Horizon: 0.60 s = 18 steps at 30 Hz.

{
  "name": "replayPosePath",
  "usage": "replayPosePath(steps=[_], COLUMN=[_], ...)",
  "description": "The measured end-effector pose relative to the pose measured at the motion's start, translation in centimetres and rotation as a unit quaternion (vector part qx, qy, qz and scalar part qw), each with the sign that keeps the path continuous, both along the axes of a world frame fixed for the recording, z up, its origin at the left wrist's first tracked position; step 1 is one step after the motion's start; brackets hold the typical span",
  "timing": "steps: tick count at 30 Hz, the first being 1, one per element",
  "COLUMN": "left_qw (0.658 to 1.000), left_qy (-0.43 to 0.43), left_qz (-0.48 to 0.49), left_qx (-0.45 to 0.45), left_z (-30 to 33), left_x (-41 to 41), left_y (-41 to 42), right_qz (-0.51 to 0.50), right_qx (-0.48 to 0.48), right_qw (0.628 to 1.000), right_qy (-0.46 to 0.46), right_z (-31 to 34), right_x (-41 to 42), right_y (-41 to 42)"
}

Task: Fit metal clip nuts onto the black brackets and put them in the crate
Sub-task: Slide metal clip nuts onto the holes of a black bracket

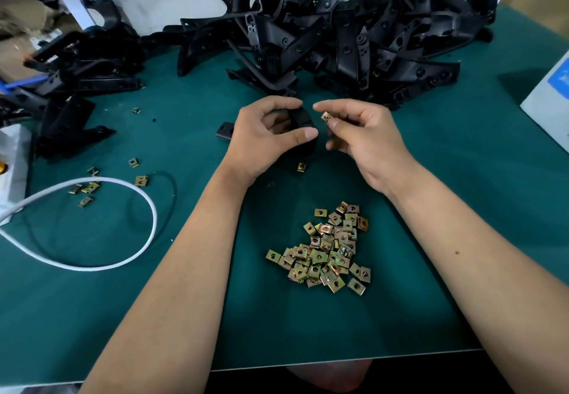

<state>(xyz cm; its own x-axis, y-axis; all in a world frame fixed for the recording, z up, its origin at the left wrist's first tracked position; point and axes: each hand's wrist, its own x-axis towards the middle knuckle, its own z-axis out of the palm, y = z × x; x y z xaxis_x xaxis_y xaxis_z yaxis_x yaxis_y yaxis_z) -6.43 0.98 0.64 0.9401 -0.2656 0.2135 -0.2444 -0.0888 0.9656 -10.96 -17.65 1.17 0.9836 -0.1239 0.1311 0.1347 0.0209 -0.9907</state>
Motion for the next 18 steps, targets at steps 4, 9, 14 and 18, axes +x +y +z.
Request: replayPosePath(steps=[4,9,14,18], left_qw=[0.999,0.998,0.997,0.995], left_qy=[-0.013,-0.027,-0.046,-0.065], left_qz=[-0.023,-0.019,-0.009,-0.006], left_qx=[0.037,0.048,0.066,0.074], left_z=[-0.11,-0.24,-0.01,0.23], left_x=[0.01,-0.1,-0.46,-0.73], left_y=[0.05,-0.1,-0.55,-0.8], right_qz=[-0.019,-0.036,-0.056,-0.059], right_qx=[0.003,0.012,-0.008,0.004], right_qw=[1.0,0.999,0.998,0.998], right_qy=[0.004,0.004,-0.001,0.008], right_z=[-0.09,-0.16,-0.06,-0.06], right_x=[0.04,0.11,0.11,0.16], right_y=[-0.13,-0.2,-0.47,-0.49])
